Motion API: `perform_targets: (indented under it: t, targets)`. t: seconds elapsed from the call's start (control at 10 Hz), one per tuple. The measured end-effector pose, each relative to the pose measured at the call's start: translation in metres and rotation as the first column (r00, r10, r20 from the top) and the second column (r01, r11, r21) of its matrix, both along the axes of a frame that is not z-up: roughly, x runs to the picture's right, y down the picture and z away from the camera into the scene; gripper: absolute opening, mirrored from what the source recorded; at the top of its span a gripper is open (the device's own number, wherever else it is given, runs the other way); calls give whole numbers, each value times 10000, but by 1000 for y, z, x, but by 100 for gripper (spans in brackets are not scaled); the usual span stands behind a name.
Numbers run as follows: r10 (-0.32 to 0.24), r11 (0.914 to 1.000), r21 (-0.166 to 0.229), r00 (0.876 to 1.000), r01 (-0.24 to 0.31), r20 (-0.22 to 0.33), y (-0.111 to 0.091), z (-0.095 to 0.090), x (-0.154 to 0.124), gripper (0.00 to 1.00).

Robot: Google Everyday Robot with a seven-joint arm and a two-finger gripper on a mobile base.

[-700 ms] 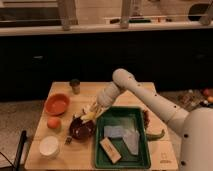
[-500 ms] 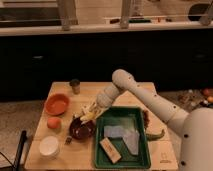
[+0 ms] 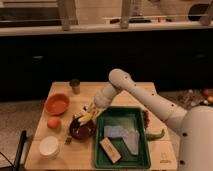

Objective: Place banana in purple bowl

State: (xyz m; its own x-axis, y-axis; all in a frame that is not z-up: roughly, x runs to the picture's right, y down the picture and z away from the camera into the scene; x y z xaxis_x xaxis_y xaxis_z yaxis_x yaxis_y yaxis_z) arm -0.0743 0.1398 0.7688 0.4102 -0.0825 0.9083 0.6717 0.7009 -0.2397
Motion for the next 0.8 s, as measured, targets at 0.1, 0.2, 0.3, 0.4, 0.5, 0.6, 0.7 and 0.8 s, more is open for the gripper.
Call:
perform_targets:
  t: [0.1,0.2,0.3,0.4,0.5,0.6,0.7,0.8]
  targets:
    - [-109,9999,61,9999,108,55,2,-2,-3,0]
    - [-233,9997,111,9997,232,106,4,-3,-6,0]
    - [-353,9993,152,9992,350,163,6,-4,-10,0]
    - [-498,9986,195,9986,494,200,9,-6,-13,0]
    - [-660,9976,245,9976,655,226,12,-7,-16,0]
    - [-808,9963,304,9965,801,220,14,-9,-19,0]
    - [-914,9953,353,9956,907,204,15,-10,-21,0]
    - [-1072,9934,426,9941,1063,180,18,-12,-24,0]
